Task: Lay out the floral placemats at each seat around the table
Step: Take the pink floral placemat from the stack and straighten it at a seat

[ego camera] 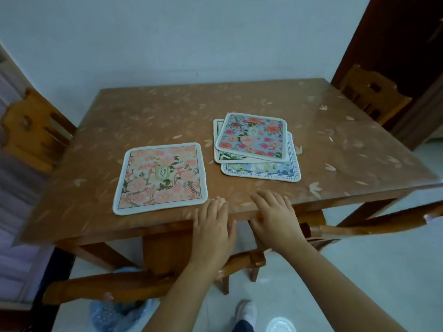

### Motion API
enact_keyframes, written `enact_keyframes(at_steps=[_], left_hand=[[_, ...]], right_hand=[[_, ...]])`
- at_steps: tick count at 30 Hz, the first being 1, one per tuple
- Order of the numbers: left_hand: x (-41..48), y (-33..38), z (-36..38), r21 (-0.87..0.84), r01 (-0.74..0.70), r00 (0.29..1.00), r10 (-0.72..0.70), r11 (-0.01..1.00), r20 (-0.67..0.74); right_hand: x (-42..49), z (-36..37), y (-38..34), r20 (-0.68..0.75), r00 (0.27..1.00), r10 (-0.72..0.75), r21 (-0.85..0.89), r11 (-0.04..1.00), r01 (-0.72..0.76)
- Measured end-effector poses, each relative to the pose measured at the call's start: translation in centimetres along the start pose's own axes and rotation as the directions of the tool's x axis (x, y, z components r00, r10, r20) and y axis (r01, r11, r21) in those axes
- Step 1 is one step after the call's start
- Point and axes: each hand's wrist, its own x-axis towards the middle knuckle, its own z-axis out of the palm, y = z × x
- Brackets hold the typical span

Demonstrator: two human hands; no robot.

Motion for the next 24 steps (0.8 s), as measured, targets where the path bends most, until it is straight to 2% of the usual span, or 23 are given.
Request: enact_keyframes(at_steps=[13,24], left_hand=[[0.2,9.0,2.3,-0.029,-0.118,0.993,0.119,0.993,0.026],[2.9,23.7,9.5,-0.077,-0.1,0.995,0.101,0.992,0.011]], right_hand=[[-4.8,-4.6,6.6,-0.12,0.988,0.097,0.049,0.995,-0.091],[-6.8,-10.4,22.3,-0.138,0.985,0.104,0.032,0.994,-0.101]])
